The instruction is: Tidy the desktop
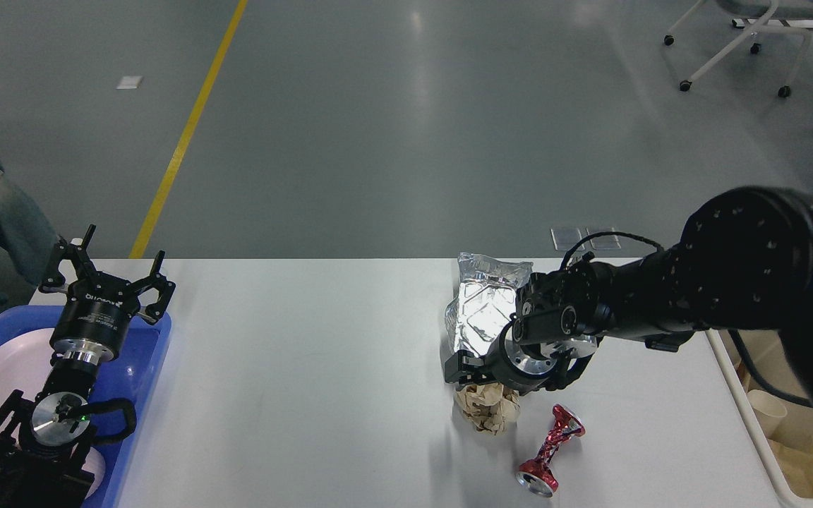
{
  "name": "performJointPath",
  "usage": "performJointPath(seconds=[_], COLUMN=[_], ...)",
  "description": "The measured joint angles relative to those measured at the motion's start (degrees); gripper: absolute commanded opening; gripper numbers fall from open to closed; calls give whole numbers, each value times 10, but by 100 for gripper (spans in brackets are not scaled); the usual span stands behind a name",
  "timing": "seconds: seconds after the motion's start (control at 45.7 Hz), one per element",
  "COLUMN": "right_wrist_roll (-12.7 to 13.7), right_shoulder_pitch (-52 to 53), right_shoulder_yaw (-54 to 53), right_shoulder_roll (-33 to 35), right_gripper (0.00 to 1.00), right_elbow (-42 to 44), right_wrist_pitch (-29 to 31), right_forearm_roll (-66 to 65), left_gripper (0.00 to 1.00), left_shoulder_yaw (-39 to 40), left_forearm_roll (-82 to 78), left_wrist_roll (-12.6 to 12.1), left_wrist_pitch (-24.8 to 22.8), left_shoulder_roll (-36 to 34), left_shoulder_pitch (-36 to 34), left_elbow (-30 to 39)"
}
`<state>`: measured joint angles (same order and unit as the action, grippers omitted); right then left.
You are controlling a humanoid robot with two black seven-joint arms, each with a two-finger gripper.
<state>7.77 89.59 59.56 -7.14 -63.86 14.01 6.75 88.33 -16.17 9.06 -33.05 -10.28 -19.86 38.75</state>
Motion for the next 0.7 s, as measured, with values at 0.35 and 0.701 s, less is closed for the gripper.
performJointPath(seconds=[0.35, 0.701], right_wrist_roll=[0, 0], right_shoulder_pitch=[-102, -122], right_shoulder_yaw=[1, 0], right_shoulder_roll=[-32, -32], right_gripper=[100, 6], right_elbow=[94, 92], right_wrist_pitch=[-35, -66], right_forearm_roll=[-1, 3], left_gripper=[96, 96], left_shoulder_yaw=[0, 0], left_forearm_roll=[0, 0], left_wrist_roll=[0, 0], left_wrist_pitch=[0, 0], left_shoulder_roll=[0, 0], left_shoulder_pitch=[0, 0], left_elbow=[0, 0])
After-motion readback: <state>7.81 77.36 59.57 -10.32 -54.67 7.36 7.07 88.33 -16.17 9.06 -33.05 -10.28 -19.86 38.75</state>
